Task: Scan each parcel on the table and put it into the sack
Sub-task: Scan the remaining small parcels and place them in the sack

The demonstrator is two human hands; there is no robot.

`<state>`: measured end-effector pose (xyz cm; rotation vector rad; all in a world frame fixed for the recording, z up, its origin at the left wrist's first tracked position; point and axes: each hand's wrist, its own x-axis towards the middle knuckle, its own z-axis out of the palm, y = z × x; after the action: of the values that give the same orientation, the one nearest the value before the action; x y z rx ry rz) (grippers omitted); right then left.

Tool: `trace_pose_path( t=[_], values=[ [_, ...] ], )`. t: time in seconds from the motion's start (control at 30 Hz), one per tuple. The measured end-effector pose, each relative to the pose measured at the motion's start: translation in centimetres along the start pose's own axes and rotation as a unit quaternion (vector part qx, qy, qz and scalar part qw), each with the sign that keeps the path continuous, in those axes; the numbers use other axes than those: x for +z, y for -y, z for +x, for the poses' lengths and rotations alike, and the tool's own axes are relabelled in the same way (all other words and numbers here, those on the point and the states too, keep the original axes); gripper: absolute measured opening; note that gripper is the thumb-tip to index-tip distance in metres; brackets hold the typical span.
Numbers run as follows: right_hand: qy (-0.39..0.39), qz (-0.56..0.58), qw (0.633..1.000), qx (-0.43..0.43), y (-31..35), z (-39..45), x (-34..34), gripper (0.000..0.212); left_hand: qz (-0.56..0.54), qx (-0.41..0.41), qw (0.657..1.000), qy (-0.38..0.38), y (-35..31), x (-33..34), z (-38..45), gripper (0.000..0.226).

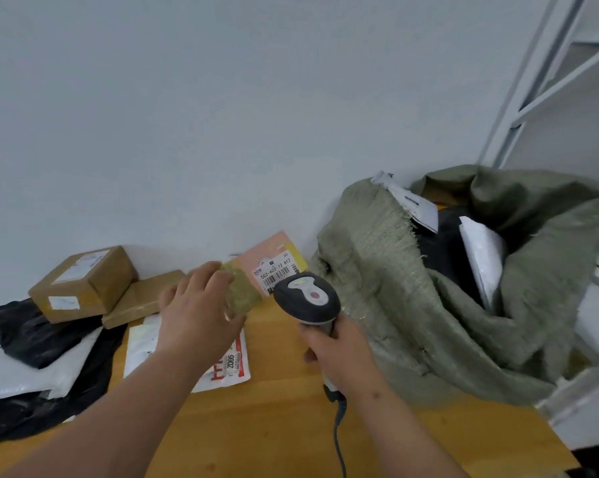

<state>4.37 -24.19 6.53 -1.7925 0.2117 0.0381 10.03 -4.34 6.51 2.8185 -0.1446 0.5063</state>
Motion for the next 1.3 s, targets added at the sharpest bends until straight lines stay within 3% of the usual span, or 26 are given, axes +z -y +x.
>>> trace_pose_path(
  t=[0.47, 0.7, 0.97, 1.3],
  values=[
    [-0.212, 0.046, 0.975, -0.039, 4.5, -3.0, -9.3, 0.009, -0.176, 0.150, 0.967, -0.112, -12.3, -5.2, 6.3, 0.060],
    [-0.316, 0.049, 0.946, -0.060, 6.5, -0.6, -20.7, 0.012, -0.137, 0.229, 0.956, -0.125, -23.3, -5.6, 9.5, 0.061],
    [-0.280, -0.001, 0.960, 0.002, 4.1, 3.2, -30.8, 0.010, -0.035, 0.276, 0.960, -0.042, -34.4, -1.8, 12.2, 0.056],
    [-0.281, 0.021, 0.959, 0.012, 2.5, 6.4, -35.1, 0.014, 0.032, 0.273, 0.957, 0.093, -38.5, 2.7, 15.9, 0.042]
  ],
)
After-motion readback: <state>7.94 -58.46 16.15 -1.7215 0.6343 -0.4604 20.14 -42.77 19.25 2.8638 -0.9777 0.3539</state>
